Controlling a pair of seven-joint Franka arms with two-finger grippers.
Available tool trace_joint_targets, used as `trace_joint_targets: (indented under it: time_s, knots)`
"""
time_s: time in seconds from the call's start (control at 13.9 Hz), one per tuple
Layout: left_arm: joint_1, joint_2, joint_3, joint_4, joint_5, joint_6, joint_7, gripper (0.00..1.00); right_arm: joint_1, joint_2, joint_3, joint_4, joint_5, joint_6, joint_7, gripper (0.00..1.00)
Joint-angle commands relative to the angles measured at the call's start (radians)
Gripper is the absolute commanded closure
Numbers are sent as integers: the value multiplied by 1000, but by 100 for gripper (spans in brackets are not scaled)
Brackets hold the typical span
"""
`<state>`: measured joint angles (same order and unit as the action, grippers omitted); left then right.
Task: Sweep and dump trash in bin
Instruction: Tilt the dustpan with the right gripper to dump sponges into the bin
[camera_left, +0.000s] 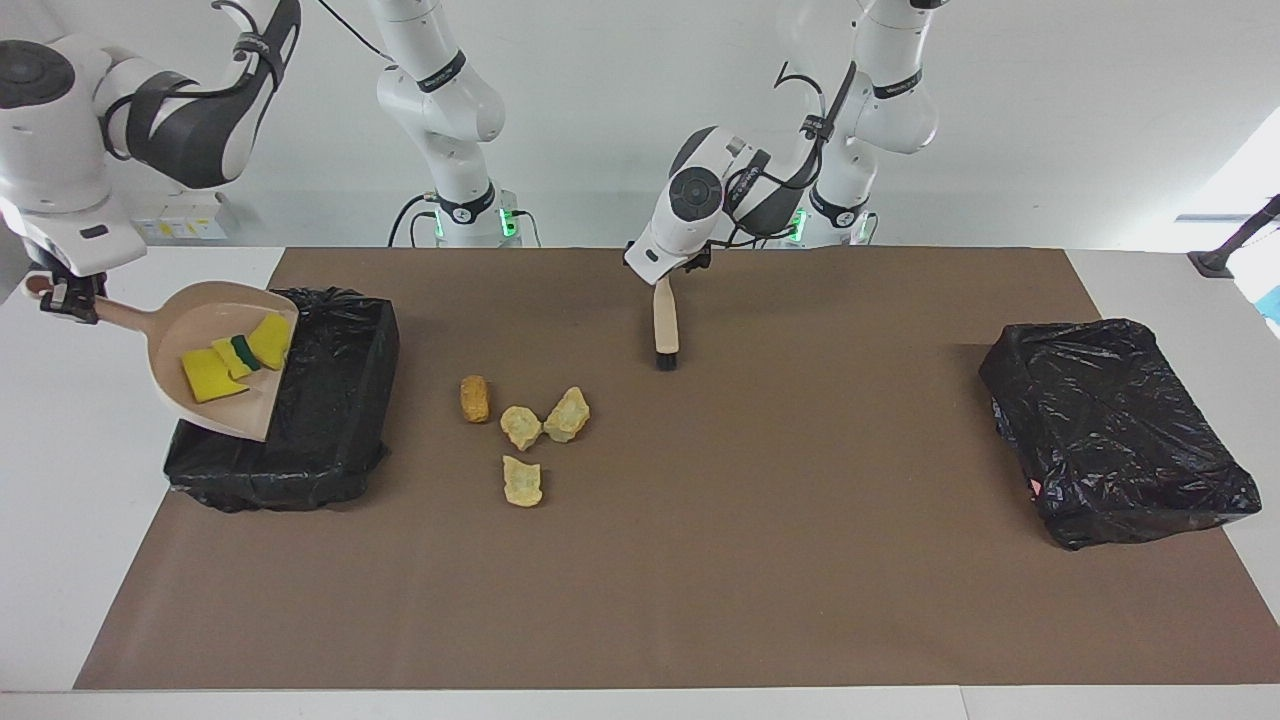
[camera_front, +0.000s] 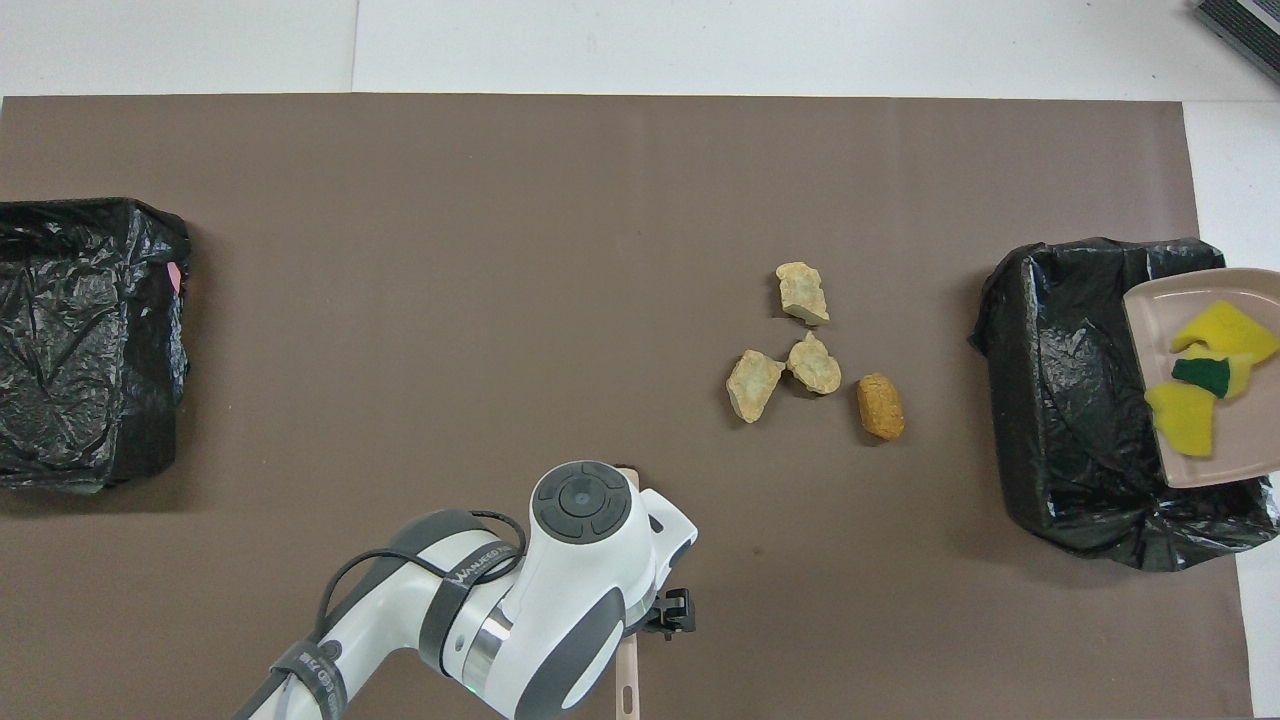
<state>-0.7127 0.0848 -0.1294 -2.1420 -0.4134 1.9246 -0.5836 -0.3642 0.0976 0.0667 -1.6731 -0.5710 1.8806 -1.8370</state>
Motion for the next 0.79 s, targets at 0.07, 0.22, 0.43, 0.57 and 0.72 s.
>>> trace_joint_targets:
  time_s: [0.07,0.22,0.43,0.57,0.72]
  knots:
    - [143,-34,5,158,109,-186,13,0,63,-22,1,-19,-171,-63,65,100]
    - [176,-48,10,226,218,-251,14,0,64,-44,1,-19,-220,-80,67,100]
    - [292,-82,25,312,323,-291,78,0,62,-93,4,-17,-244,-87,53,100]
    - [396,-97,49,358,344,-338,193,0,64,-119,5,-16,-227,-103,51,100]
    - [439,-97,97,422,428,-398,368,0,64,-118,22,-8,-176,-121,79,100]
